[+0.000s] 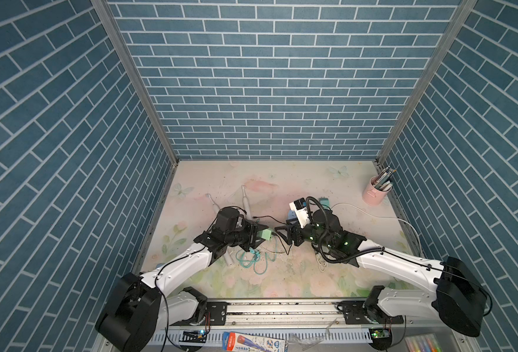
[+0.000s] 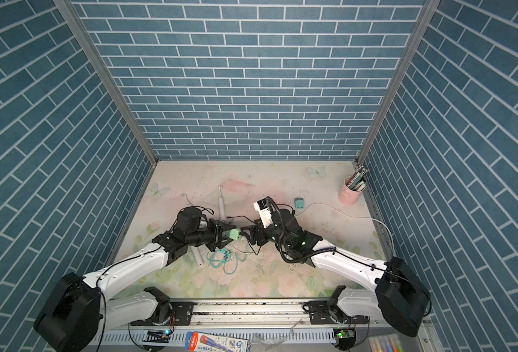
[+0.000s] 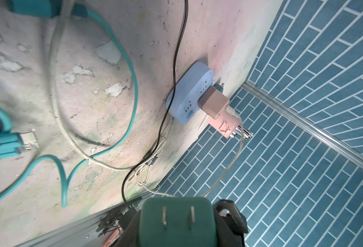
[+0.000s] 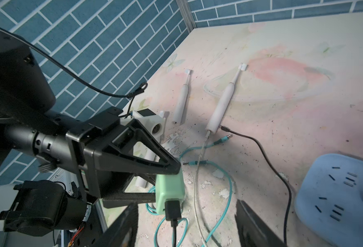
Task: Charge the electric toothbrush
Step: Insert the charging cable into the plug, then insert the plug into the socket.
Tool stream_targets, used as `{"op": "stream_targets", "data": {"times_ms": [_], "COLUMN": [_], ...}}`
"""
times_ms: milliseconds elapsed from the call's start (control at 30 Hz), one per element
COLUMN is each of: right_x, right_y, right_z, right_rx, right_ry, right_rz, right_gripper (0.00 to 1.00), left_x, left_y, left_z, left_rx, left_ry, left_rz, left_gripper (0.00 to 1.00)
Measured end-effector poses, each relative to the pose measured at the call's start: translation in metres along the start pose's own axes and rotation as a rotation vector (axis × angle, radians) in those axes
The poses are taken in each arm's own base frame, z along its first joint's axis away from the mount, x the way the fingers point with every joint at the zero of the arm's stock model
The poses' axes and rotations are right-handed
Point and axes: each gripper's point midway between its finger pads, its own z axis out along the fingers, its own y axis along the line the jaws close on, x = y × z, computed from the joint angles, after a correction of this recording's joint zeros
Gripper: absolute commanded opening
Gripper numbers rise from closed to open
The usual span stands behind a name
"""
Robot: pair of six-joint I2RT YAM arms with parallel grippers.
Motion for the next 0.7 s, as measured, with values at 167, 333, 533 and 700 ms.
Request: {"op": "stream_targets", "data": {"times_ms": [167,333,533,700], "right_x": [0.010,0.014,0.007,0.016], "right_y": [0.004,0.008,0.014,0.011], "right_z": [0.018,0.026,0.028,0.037], "right_rx": [-0.062,-0.103,-0.143,-0.149], "right_ry": [0.031,0.040,0.013,0.043], "right_rz": [0.027,0.054,0.058,0.085], "right_gripper": [0.65,0.54,0.42,0.37], "left_x": [0.001,-0.001,-0.001,-0.001], "left_y": [-0.005,-0.006,-0.012,-0.018], "left_z": [0.000,0.001,0.000,0.000], "left_rx": [0.033,0.057,0.082,0.106], "left_ry": [0.007,0.004,-0.001,-0.001], "left_rz": [-0.004,-0.022,-0.025,-0.027], "left_gripper": [0.00,0.00,0.00,0.00]}}
